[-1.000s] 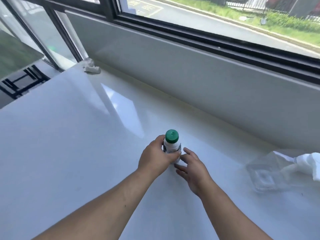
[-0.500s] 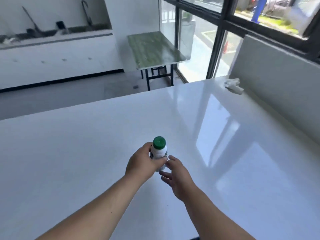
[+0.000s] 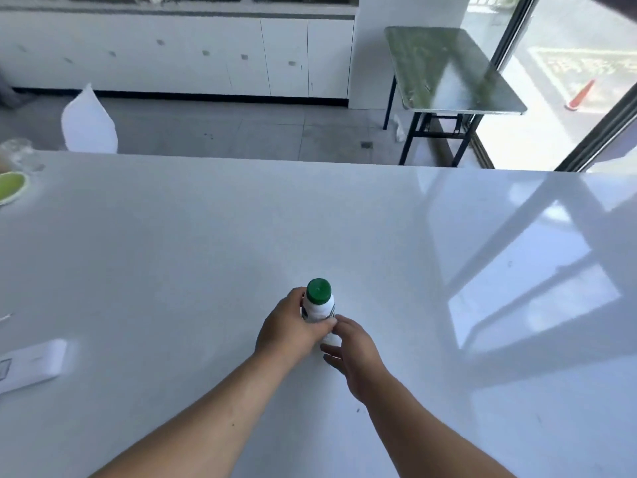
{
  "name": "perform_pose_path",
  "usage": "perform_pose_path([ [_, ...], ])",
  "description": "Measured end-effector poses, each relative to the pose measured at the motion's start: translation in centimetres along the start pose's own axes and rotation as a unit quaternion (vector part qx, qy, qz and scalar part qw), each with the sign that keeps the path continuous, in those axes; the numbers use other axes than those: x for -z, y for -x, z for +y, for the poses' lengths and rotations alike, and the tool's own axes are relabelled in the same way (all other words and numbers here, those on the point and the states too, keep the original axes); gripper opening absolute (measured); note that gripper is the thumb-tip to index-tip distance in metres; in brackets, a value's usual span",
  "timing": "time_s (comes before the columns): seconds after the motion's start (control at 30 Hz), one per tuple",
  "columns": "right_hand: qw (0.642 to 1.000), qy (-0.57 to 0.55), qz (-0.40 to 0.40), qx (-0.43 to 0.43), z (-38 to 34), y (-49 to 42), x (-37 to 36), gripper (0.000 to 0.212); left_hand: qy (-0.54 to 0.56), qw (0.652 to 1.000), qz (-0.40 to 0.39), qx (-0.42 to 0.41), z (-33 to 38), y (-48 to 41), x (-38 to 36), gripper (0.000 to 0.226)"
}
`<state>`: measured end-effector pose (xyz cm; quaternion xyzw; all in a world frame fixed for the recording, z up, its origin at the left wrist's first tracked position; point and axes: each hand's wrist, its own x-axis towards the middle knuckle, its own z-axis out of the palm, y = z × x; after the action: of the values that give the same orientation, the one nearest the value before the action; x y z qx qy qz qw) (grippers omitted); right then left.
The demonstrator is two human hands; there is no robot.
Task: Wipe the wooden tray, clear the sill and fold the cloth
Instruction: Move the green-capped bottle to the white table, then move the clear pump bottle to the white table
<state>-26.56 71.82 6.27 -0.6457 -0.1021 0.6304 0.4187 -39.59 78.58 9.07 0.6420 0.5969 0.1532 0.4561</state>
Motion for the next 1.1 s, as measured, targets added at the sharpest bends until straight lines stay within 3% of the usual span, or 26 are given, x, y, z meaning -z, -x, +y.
perform_pose_path([
  [0.13, 0.998, 0.055, 0.023, 0.017, -1.0, 1.7, 0.9, 0.063, -0.006, 0.998, -0.066, -0.008, 0.7, 0.7, 2.3, 0.117],
  [0.17, 0.995, 0.082, 0.04, 0.041, -2.0, 2.5, 1.8, 0.069, -0.008, 0.998, -0.058, -0.025, 1.8, 0.9, 3.3, 0.123],
  [0.27, 0.97, 0.165, 0.115, 0.14, -5.5, 6.3, 6.5, 0.061, -0.045, 0.993, -0.038, -0.106, 7.3, 1.4, 5.0, 0.105],
  [0.37, 0.914, 0.264, 0.227, 0.209, -7.8, 11.3, 13.9, 0.062, -0.178, 0.964, -0.05, -0.191, 14.2, 2.1, 2.5, 0.09],
  [0.53, 0.799, 0.393, 0.41, 0.199, -5.8, 23.5, 28.5, 0.081, -0.261, 0.902, -0.141, -0.315, 24.6, 7.4, -10.7, 0.087],
  [0.63, 0.755, 0.407, 0.497, 0.129, -0.1, 32.8, 37.0, 0.083, -0.276, 0.855, -0.217, -0.381, 29.0, 14.0, -20.0, 0.089],
  [0.83, 0.729, 0.241, 0.64, -0.026, 20.5, 51.3, 48.0, 0.074, -0.287, 0.738, -0.365, -0.49, 33.5, 32.5, -38.0, 0.094],
  [0.97, 0.708, 0.147, 0.682, -0.108, 32.8, 60.1, 53.1, 0.071, -0.304, 0.671, -0.41, -0.538, 33.3, 46.0, -49.3, 0.092],
  [1.1, 0.714, 0.082, 0.683, -0.131, 41.0, 65.3, 59.4, 0.072, -0.322, 0.625, -0.442, -0.557, 32.7, 57.6, -59.3, 0.092],
])
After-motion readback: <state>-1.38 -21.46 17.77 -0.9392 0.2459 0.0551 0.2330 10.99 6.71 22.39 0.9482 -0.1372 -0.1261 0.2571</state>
